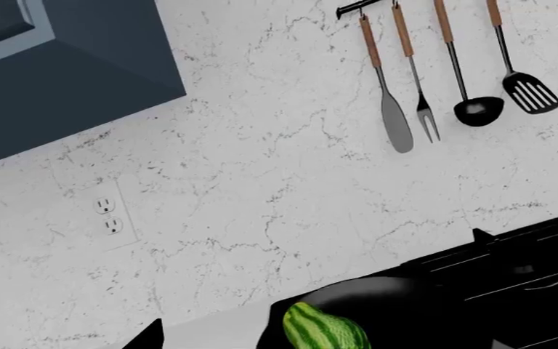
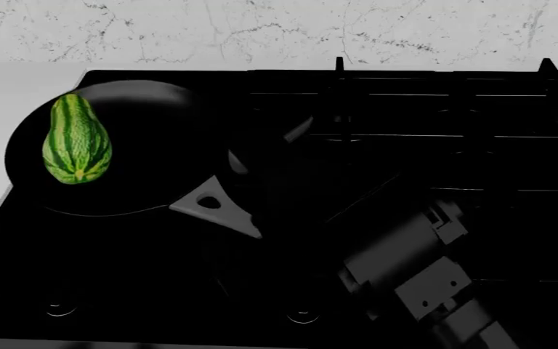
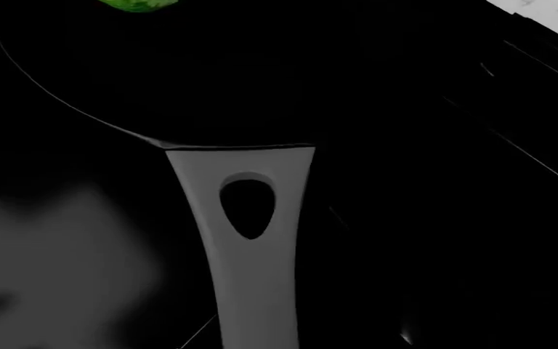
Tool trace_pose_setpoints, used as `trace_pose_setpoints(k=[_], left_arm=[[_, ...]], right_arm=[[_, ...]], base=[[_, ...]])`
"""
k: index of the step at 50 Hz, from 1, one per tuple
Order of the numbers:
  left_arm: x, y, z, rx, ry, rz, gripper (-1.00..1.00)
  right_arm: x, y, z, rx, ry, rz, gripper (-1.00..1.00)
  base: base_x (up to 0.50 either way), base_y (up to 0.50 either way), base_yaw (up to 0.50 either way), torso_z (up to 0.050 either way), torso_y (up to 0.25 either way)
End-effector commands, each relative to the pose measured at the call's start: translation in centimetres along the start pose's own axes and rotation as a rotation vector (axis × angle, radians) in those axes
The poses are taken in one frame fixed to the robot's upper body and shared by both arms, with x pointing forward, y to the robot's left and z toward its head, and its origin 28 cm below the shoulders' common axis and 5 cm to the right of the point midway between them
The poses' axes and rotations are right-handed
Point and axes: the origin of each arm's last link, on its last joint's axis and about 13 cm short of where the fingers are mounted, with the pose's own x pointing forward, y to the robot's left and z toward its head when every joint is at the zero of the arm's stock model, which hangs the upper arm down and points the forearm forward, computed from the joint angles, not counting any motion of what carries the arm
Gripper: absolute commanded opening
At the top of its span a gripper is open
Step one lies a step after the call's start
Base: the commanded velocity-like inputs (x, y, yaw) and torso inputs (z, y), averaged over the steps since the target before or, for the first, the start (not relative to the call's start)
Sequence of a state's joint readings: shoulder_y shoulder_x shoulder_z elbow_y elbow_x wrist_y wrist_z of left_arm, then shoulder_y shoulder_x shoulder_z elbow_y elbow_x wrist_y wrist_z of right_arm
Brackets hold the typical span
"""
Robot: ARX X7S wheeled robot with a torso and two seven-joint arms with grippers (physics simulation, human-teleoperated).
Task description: Pick up the pan and dump the vegetables in it onto the plate. Then return the pan to the stove.
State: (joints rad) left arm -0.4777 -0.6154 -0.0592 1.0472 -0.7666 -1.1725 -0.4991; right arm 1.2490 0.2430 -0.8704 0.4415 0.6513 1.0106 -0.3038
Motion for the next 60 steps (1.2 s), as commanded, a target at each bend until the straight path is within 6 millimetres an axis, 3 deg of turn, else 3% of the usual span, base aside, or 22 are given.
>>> trace_pose_setpoints(k=[1, 7, 8, 12, 17, 32, 36, 44, 51, 60], left_arm=[[-0.3, -0.1, 0.4, -0.036, -0.025, -0.063, 1.0], [-0.7, 0.0, 1.4, -0.036, -0.059, -0.065, 1.0], [-0.8, 0.0, 1.5, -0.041, -0.066, -0.064, 1.0], [-0.8, 0.1, 1.7, -0.04, -0.073, -0.055, 1.0], [-1.1, 0.4, 1.4, -0.028, -0.058, -0.042, 1.0], [-1.5, 0.8, 1.5, -0.025, -0.055, -0.016, 1.0], [-1.9, 1.4, 1.6, -0.014, -0.058, 0.013, 1.0], [-4.8, 2.0, 1.7, -0.035, -0.06, 0.019, 1.0], [-6.9, 1.4, 0.4, -0.069, -0.025, 0.044, 1.0], [-7.0, 1.4, 0.3, -0.064, -0.055, 0.041, 1.0]], right_arm=[[3.2, 0.4, -1.3, -0.005, 0.075, 0.048, 1.0], [4.6, 0.7, -2.1, 0.021, 0.104, 0.084, 1.0], [4.6, 0.9, -2.3, 0.009, 0.109, 0.101, -1.0], [3.9, 1.3, -2.3, 0.006, 0.09, 0.082, -1.0], [0.6, 2.6, -2.9, 0.0, -0.061, 0.05, -1.0], [-4.7, 2.4, 0.3, 0.02, -0.264, -0.002, -1.0], [-5.6, 2.4, 1.1, 0.018, -0.299, -0.035, -1.0], [-6.9, 1.7, 1.8, 0.022, -0.343, -0.105, -1.0], [-7.7, 1.4, 2.2, 0.016, -0.353, -0.147, -1.0], [-8.6, 1.4, 2.6, 0.022, -0.42, -0.17, -1.0]], base=[[0.0, 0.0, 0.0, 0.0, 0.0], [0.0, 0.0, 0.0, 0.0, 0.0], [0.0, 0.0, 0.01, 0.0, 0.0], [0.0, 0.0, 0.0, 0.0, 0.0], [0.0, 0.0, 0.0, 0.0, 0.0], [0.0, 0.0, 0.0, 0.0, 0.0], [0.0, 0.0, 0.0, 0.0, 0.004], [0.0, 0.0, 0.0, 0.0, 0.001], [0.0, 0.0, 0.0, 0.0, 0.003], [0.0, 0.0, 0.0, 0.002, 0.003]])
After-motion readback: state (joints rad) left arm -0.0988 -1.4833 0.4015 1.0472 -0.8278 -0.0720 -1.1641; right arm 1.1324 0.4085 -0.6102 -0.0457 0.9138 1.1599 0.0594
